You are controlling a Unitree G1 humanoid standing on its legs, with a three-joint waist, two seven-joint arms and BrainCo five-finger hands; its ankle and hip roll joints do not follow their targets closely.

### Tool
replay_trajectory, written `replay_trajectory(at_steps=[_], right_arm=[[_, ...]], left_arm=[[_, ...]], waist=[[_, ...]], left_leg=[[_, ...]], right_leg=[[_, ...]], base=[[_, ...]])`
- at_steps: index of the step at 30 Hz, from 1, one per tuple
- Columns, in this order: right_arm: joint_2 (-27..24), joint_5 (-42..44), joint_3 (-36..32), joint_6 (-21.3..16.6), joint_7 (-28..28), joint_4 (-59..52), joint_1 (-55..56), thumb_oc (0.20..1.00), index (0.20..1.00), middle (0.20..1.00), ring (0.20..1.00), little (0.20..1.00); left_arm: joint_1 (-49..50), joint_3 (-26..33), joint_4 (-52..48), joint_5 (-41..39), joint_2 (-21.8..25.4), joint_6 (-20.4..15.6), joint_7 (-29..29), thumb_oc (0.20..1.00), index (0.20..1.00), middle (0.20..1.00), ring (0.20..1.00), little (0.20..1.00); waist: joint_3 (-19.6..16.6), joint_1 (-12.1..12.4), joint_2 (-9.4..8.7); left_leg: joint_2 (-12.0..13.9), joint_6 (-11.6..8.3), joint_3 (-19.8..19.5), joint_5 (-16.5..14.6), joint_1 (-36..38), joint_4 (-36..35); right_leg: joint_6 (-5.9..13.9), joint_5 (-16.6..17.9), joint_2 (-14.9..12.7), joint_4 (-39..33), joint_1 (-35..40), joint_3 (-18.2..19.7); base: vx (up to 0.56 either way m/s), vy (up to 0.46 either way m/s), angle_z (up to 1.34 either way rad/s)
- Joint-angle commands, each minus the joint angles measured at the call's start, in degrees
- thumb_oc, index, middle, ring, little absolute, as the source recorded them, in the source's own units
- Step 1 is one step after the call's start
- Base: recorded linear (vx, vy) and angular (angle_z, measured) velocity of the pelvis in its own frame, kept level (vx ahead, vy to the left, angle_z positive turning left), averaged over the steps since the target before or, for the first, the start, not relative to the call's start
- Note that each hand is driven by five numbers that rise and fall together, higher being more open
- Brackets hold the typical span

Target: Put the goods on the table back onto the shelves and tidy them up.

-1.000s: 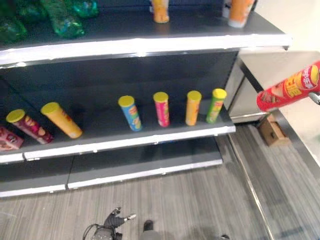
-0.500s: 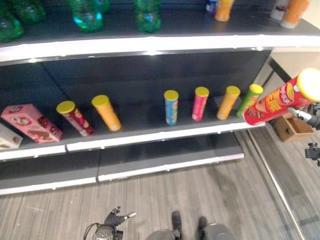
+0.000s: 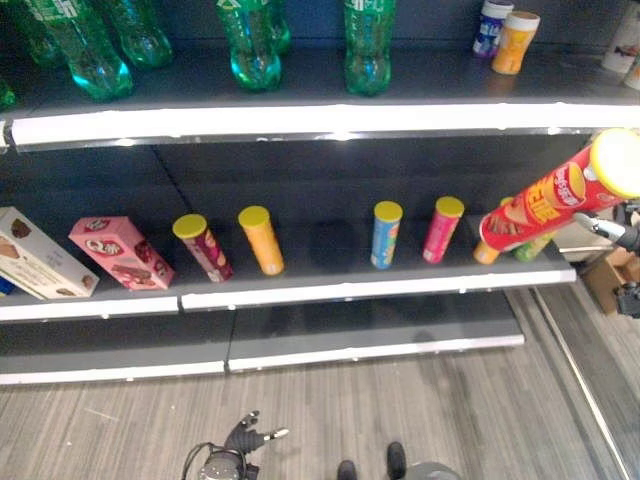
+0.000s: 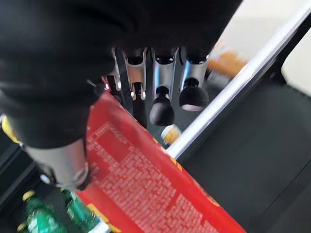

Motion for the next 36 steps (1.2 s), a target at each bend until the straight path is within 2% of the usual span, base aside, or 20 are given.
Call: replay_trajectory(at_steps=[1, 2, 3, 4, 6, 7, 8, 9, 11, 12, 14, 16, 17, 20, 21, 26, 36], right_arm=[[-1.42, 4.09, -1.58, -2.76, 0.53, -3.02, -3.81, 0.200, 0.200, 0.200, 0.200, 0.200], [-1.43, 4.08, -1.56, -2.76, 0.52, -3.02, -3.82, 0.200, 0.200, 0.200, 0.200, 0.200], [-1.87, 3.48, -1.15, -2.06, 1.28, -3.39, -3.13, 0.200, 0.200, 0.200, 0.200, 0.200], [-1.69, 3.18, -0.69, -1.91, 1.56, -3.58, -3.13, 0.200, 0.200, 0.200, 0.200, 0.200], [-1.42, 2.84, 0.52, -2.08, 1.95, -3.46, -3.44, 0.200, 0.200, 0.200, 0.200, 0.200], [-0.98, 3.38, 1.46, -2.58, 2.10, -3.46, -3.65, 0.200, 0.200, 0.200, 0.200, 0.200], [-0.98, 3.60, 2.05, -2.79, 2.00, -3.05, -3.77, 0.200, 0.200, 0.200, 0.200, 0.200], [-1.01, 3.60, 2.11, -2.84, 1.99, -2.98, -3.81, 0.200, 0.200, 0.200, 0.200, 0.200], [-1.67, 3.60, 2.82, -2.90, 2.31, -2.57, -3.67, 0.200, 0.200, 0.200, 0.200, 0.200], [-1.78, 3.54, 3.07, -2.78, 2.59, -2.42, -3.73, 0.200, 0.200, 0.200, 0.200, 0.200], [-1.55, 3.43, 4.14, -2.66, 2.93, -1.82, -4.45, 0.200, 0.200, 0.200, 0.200, 0.200], [-1.46, 3.11, 4.35, -2.50, 2.95, -1.60, -4.45, 0.200, 0.200, 0.200, 0.200, 0.200], [-0.24, 2.40, 5.86, -1.72, 3.06, -0.83, -5.32, 0.200, 0.200, 0.200, 0.200, 0.200], [1.23, 1.79, 8.54, -1.21, 3.36, -0.93, -6.90, 0.200, 0.200, 0.200, 0.200, 0.200], [1.25, 1.77, 8.60, -1.21, 3.35, -0.90, -6.97, 0.200, 0.200, 0.200, 0.200, 0.200], [2.39, 1.07, 13.55, -0.29, 3.51, 1.33, -11.10, 0.200, 0.200, 0.200, 0.200, 0.200], [3.36, -0.61, 17.41, 1.11, 2.67, 6.63, -12.60, 0.200, 0.200, 0.200, 0.200, 0.200]], left_arm=[[-2.11, -0.35, -0.11, 0.73, 1.73, -0.94, 0.04, 1.000, 1.000, 1.000, 1.000, 1.000], [-2.11, -0.34, -0.11, 0.73, 1.72, -0.94, 0.04, 1.000, 1.000, 1.000, 1.000, 1.000], [-1.76, 0.16, -0.31, 0.46, 1.61, -0.85, 0.13, 1.000, 1.000, 1.000, 1.000, 1.000], [-1.62, 0.26, -0.20, 0.48, 1.53, -0.81, 0.19, 1.000, 1.000, 1.000, 1.000, 1.000], [-1.24, 0.82, 0.24, 0.20, 1.55, -0.91, 0.63, 1.000, 1.000, 1.000, 1.000, 1.000], [-0.84, 1.19, 0.09, -0.21, 1.94, -1.02, 1.17, 1.000, 1.000, 1.000, 1.000, 1.000], [-0.80, 1.14, 0.31, -0.44, 2.04, -1.05, 1.31, 1.000, 1.000, 1.000, 1.000, 1.000], [-0.79, 1.15, 0.33, -0.45, 2.02, -1.07, 1.32, 1.000, 1.000, 1.000, 1.000, 1.000], [-0.67, 1.26, 0.56, -1.22, 2.41, -1.31, 1.70, 1.000, 1.000, 1.000, 1.000, 1.000], [-0.54, 1.17, 0.48, -1.21, 2.35, -1.45, 1.59, 1.000, 1.000, 1.000, 1.000, 1.000], [-0.32, 1.01, 0.95, -0.84, 2.11, -1.64, 1.37, 1.000, 1.000, 1.000, 1.000, 1.000], [-0.46, 1.07, 0.81, -0.78, 2.19, -1.79, 1.38, 1.000, 1.000, 1.000, 1.000, 1.000], [-0.49, 0.69, 0.34, -0.17, 2.58, -1.79, 1.39, 1.000, 1.000, 1.000, 1.000, 1.000], [-0.46, 1.19, -0.39, -0.60, 3.46, -1.68, 1.77, 1.000, 1.000, 1.000, 1.000, 1.000], [-0.44, 1.24, -0.40, -0.60, 3.48, -1.67, 1.76, 1.000, 1.000, 1.000, 1.000, 1.000], [-0.94, 2.55, 2.07, -0.96, 4.34, -1.56, 3.00, 1.000, 1.000, 1.000, 1.000, 1.000], [0.57, 2.62, 2.46, -1.94, 3.46, -1.38, 3.70, 1.000, 1.000, 1.000, 1.000, 1.000]], waist=[[1.56, 1.75, -1.83], [1.52, 1.73, -1.77], [1.62, 1.74, -1.83], [1.47, 1.94, -1.77], [0.83, 2.56, -1.77], [0.30, 3.30, -1.03], [0.10, 3.47, -0.76], [0.05, 3.41, -0.71], [-0.31, 3.75, 0.17], [-0.55, 3.50, 0.92], [-0.86, 3.45, 2.29], [-0.95, 3.57, 2.59], [-0.73, 4.10, 2.59], [-0.37, 4.95, 2.35], [-0.38, 5.01, 2.27], [-0.71, 6.63, 1.25], [0.31, 8.58, 0.58]], left_leg=[[5.91, -7.40, 5.78, -7.40, -7.83, 20.85], [5.96, -7.41, 5.76, -7.48, -7.95, 21.00], [9.15, -7.77, 7.66, -6.64, -8.92, 21.15], [10.42, -7.58, 7.81, -7.04, -8.76, 19.12], [12.75, -7.75, 5.80, -5.24, -7.24, 11.92], [16.23, -8.15, 1.23, -0.64, -7.58, 4.35], [17.90, -9.16, -0.64, 1.63, -7.49, 0.56], [18.01, -9.27, -0.65, 1.99, -7.20, -0.11], [20.05, -11.39, -5.20, 4.78, -7.96, -4.67], [20.26, -11.75, -5.10, 5.18, -7.28, -5.95], [20.00, -12.29, -4.47, 4.70, -6.26, -6.64], [19.52, -12.31, -3.78, 4.17, -5.81, -6.67], [17.97, -11.42, -2.16, 3.01, -5.46, -5.11], [15.89, -9.90, 0.46, 1.33, -4.80, -4.02], [15.83, -9.86, 0.59, 1.30, -4.80, -3.99], [12.64, -7.87, 3.87, 0.31, -4.74, -4.96], [12.06, -7.92, 3.35, 1.30, -6.22, -5.93]], right_leg=[[1.85, -7.17, 1.22, 1.21, 0.95, -0.61], [1.84, -7.17, 1.28, 1.21, 0.90, -0.63], [1.95, -7.83, 0.89, 0.73, 2.10, -1.33], [2.15, -8.00, 0.54, 0.68, 2.31, -1.48], [2.78, -8.01, -0.22, 0.69, 1.94, -1.13], [3.11, -8.91, -0.35, 0.93, 1.27, -0.32], [3.30, -9.59, -0.52, 0.89, 1.12, 0.07], [3.22, -9.64, -0.41, 0.92, 1.10, 0.03], [4.13, -11.00, -1.32, 0.84, 2.07, 1.44], [4.51, -11.10, -1.53, 0.82, 2.48, 1.61], [5.18, -10.82, -2.46, 1.04, 2.68, 1.96], [5.74, -10.57, -3.35, 1.21, 2.56, 2.00], [6.71, -10.10, -5.84, 2.22, 2.40, 2.26], [8.04, -8.98, -8.94, 3.40, 1.27, 2.66], [8.09, -8.98, -9.02, 3.43, 1.20, 2.78], [10.50, -6.36, -13.03, 4.06, -1.20, 1.71], [11.09, -5.09, -14.22, 3.16, -1.43, -1.44]], base=[[-0.04, -0.031, 0.38], [0.06, 0.003, 0.34], [0.09, 0.024, 0.25], [0.14, 0.061, 0.14], [0.15, 0.125, 0.16], [0.15, 0.175, 0.08], [0.11, 0.145, -0.01], [0.07, 0.091, -0.09], [0.16, 0.227, -0.26], [0.19, 0.318, -0.27], [0.10, 0.230, -0.29], [0.11, 0.253, -0.47], [0.16, 0.391, -0.19], [0.08, 0.270, -0.10], [0.02, 0.159, -0.42], [0.03, 0.187, -0.28], [0.03, 0.005, 0.05]])
